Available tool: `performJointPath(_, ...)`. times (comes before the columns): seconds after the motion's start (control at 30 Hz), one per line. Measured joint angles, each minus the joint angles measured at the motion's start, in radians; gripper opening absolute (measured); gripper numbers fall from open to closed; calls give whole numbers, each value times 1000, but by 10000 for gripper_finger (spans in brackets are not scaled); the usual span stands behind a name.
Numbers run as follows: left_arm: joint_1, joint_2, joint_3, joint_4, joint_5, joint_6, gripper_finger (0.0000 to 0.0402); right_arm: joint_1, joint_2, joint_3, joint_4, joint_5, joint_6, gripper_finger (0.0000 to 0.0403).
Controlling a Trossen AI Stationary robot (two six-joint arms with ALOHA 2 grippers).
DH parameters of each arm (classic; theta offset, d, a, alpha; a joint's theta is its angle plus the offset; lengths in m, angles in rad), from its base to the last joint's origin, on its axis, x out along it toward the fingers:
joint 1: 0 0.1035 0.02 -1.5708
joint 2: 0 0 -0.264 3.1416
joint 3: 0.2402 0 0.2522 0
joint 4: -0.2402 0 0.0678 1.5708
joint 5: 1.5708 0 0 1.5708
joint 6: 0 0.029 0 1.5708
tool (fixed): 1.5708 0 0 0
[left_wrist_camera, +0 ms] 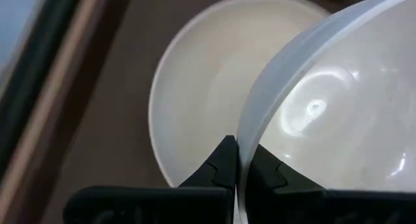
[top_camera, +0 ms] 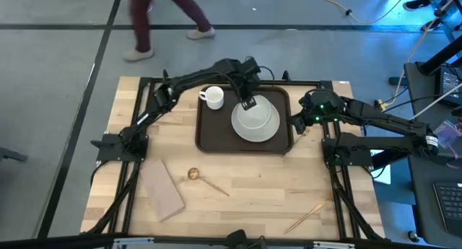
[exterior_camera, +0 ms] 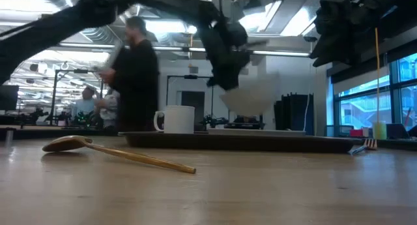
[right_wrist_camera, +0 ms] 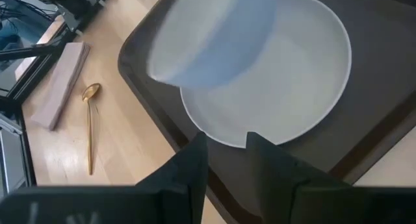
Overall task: Set up tray
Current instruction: Put the white bowl on the gray plate
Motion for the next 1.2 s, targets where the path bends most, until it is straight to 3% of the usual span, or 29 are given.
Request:
performJointPath(0.27, 6, 101, 0, 8, 2, -25, 4, 0, 0, 0, 0, 0, 0, 108)
performJointPath(0.6, 9, 110, 2, 24, 8, -47, 7, 0, 0, 0, 0, 10, -1, 108)
performJointPath(1.2, 10, 114, 2, -67, 9, -37, 85, 0, 0, 0, 0, 16, -4, 108)
